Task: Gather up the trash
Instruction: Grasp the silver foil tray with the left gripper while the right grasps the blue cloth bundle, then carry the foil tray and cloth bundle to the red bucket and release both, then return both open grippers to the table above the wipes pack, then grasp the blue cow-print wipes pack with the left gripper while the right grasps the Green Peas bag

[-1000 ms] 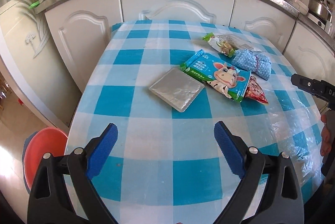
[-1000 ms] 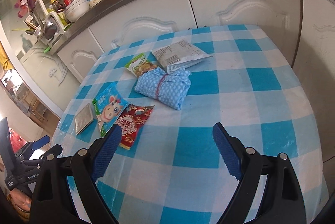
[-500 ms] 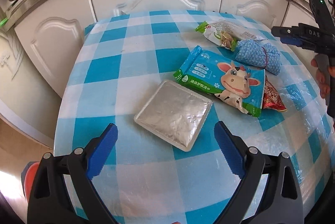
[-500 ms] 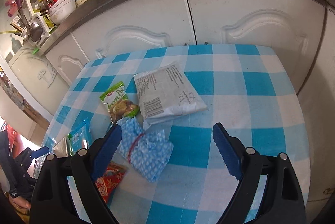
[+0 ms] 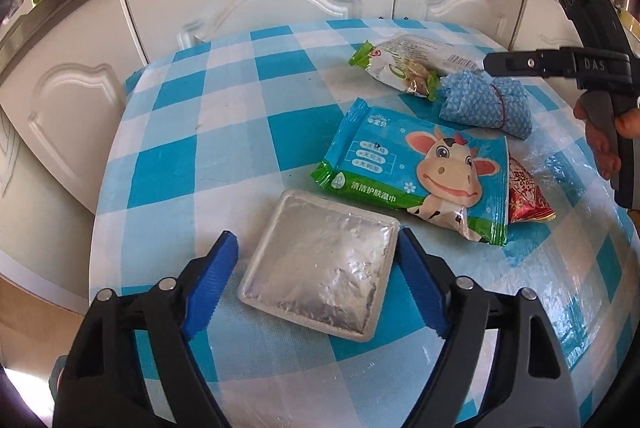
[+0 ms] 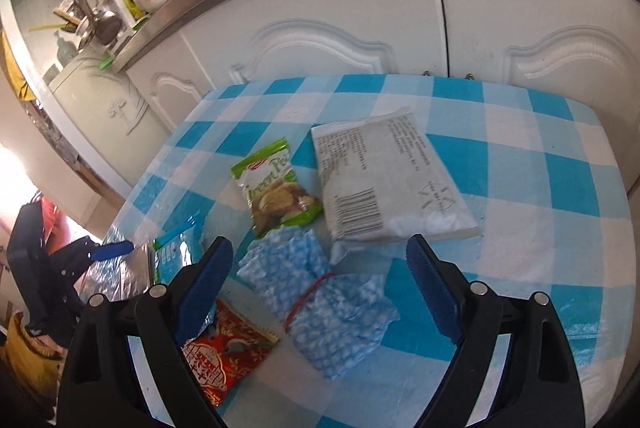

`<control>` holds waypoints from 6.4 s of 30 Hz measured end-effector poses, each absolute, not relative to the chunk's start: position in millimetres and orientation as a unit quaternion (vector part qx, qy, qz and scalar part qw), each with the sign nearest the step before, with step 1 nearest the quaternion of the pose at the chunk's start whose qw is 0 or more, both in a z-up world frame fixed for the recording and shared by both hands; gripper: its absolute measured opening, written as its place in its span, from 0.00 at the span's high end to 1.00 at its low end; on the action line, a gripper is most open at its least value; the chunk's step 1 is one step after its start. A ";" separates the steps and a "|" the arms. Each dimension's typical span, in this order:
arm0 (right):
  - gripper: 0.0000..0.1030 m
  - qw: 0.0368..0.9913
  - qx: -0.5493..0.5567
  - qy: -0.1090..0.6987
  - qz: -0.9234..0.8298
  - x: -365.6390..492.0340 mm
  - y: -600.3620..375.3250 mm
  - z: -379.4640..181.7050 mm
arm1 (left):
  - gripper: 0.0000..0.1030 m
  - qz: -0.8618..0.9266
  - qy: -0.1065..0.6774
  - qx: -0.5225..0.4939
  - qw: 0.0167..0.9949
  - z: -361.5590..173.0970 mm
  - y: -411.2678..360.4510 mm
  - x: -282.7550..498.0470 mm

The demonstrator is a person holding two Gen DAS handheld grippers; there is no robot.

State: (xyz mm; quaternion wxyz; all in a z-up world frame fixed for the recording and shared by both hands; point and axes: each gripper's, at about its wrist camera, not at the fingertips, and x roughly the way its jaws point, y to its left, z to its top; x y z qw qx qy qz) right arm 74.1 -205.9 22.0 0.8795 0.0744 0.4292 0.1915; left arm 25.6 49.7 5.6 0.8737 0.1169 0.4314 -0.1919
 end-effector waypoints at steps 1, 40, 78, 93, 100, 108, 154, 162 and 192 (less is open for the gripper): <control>0.15 0.879 0.067 0.431 0.193 72.0 -203.0 20.8 | 0.32 -0.191 0.430 0.115 0.875 6.1 49.5 25.4; 0.70 0.910 0.101 0.383 0.120 -27.8 -180.5 45.6 | 0.38 -0.130 0.388 -0.023 0.912 37.0 99.1 -46.4; 0.70 0.795 -0.094 0.426 0.422 -77.8 177.4 68.5 | 0.38 0.143 0.382 -0.162 0.899 4.1 380.2 -155.3; 0.31 0.782 -0.096 0.446 0.425 -69.6 223.3 36.4 | 0.23 0.152 0.410 -0.188 0.880 -33.4 390.8 -141.4; 0.25 0.815 -0.065 0.422 0.392 -65.0 177.4 48.5 | 0.19 0.152 0.410 -0.173 0.882 -30.7 383.1 -145.8; 0.18 0.853 -0.023 0.392 0.343 -68.6 106.9 67.0 | 0.19 0.140 0.403 -0.166 0.889 -14.4 362.6 -149.8; 0.15 0.909 0.172 0.360 0.123 -112.4 -209.7 56.4 | 0.13 -0.059 0.432 -0.130 0.890 58.8 98.2 -78.1; 0.15 0.910 0.178 0.358 0.106 -118.3 -243.4 49.4 | 0.13 -0.053 0.456 -0.149 0.876 57.1 33.1 -23.1; 0.15 0.900 0.205 0.365 0.124 -89.2 -273.4 35.1 | 0.13 0.077 0.492 -0.019 0.867 -2.0 -29.5 73.3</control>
